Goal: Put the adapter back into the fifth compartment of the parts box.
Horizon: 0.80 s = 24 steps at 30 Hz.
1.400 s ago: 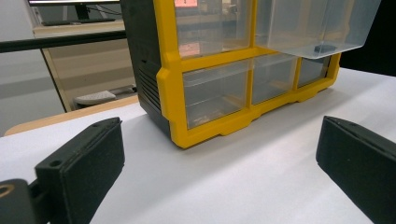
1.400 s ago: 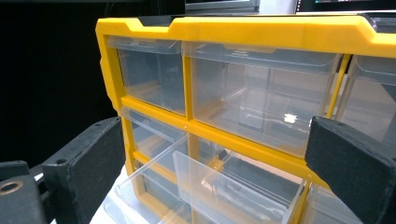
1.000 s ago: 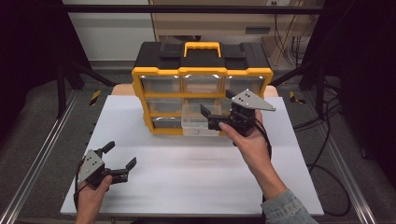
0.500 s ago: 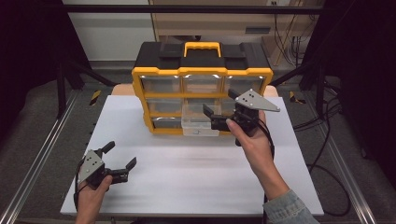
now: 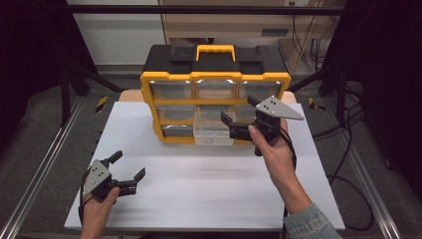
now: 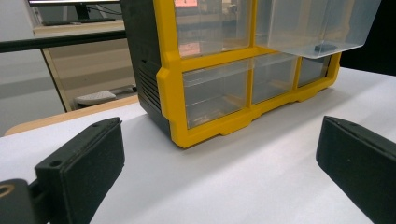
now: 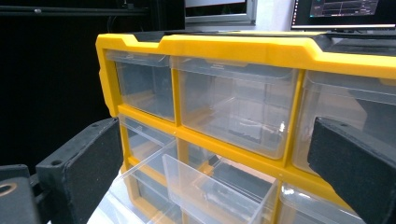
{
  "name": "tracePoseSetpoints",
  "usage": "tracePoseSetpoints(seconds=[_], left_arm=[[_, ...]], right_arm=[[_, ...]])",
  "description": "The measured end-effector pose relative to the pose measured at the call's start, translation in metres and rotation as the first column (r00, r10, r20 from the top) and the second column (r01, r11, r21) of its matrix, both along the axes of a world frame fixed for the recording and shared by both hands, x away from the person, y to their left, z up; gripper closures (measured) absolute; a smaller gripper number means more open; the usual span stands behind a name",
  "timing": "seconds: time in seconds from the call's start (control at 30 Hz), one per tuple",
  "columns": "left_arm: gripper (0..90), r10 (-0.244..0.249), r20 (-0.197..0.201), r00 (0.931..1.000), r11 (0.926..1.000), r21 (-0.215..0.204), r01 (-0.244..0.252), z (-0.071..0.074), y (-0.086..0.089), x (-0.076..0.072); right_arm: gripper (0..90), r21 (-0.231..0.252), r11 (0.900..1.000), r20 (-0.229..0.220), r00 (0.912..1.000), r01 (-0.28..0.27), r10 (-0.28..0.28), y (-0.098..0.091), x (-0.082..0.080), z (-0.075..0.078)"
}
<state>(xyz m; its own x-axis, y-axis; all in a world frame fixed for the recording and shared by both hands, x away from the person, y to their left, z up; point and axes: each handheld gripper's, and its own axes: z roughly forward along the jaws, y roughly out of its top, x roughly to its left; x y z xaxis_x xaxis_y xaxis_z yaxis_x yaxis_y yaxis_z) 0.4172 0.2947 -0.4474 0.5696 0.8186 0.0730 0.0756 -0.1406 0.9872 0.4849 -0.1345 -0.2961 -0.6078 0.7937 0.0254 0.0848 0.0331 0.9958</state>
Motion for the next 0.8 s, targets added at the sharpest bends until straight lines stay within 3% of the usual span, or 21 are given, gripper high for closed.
tracePoseSetpoints(seconds=[0.8], left_arm=[[1.0,0.001,-0.001,1.0,1.0,0.001,-0.001,0.0,0.0,0.0]], right_arm=[[3.8,0.017,0.9995,0.003,0.9997,0.026,-0.026,-0.018,-0.004,0.001]])
